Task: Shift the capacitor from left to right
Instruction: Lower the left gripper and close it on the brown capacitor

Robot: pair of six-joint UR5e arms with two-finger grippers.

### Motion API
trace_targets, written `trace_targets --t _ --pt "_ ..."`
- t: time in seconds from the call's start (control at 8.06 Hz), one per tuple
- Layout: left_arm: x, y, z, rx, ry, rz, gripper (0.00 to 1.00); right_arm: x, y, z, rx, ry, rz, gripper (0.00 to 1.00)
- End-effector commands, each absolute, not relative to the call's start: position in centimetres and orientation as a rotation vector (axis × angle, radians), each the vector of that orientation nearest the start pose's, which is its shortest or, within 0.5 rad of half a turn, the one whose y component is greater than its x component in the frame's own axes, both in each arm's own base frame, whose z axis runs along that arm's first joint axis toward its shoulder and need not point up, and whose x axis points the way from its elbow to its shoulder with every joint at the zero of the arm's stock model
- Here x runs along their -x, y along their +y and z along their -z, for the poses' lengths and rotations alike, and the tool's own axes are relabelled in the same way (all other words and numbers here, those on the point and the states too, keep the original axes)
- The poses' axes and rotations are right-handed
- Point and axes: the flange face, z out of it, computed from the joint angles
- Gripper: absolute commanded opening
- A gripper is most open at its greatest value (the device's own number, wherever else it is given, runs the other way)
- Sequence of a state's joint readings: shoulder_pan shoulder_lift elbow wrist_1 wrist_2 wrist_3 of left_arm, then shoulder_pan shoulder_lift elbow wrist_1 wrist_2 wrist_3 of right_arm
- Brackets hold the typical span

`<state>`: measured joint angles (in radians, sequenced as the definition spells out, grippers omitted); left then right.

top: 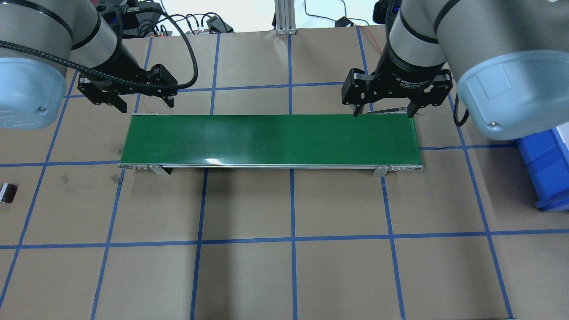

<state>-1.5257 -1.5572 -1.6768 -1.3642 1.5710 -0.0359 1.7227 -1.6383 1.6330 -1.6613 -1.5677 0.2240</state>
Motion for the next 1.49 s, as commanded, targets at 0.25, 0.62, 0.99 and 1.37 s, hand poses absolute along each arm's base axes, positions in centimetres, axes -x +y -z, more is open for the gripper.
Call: trace_targets --t 0.25,0.62,0.99,1.37 --pt "6.5 -51.3 -45.9 0.201 3.124 0.175 1.0 -20.3 -44.6 -49.9 -0.115 3.119 0.141 1.0" --pt "-11.0 -51.1 -44.4 0.437 3.079 0.118 1.0 -20.2 -44.8 -49.8 -0.12 3.12 0.142 1.0" --pt "-27.1 -49.7 -38.0 0.372 3.096 0.051 1.0 -20.2 -44.8 -49.5 -0.122 3.124 0.128 1.0" --pt "-34.3 -50.3 -31.6 0.208 3.066 0.08 1.0 -20.1 -44.8 -49.6 -0.123 3.131 0.131 1.0"
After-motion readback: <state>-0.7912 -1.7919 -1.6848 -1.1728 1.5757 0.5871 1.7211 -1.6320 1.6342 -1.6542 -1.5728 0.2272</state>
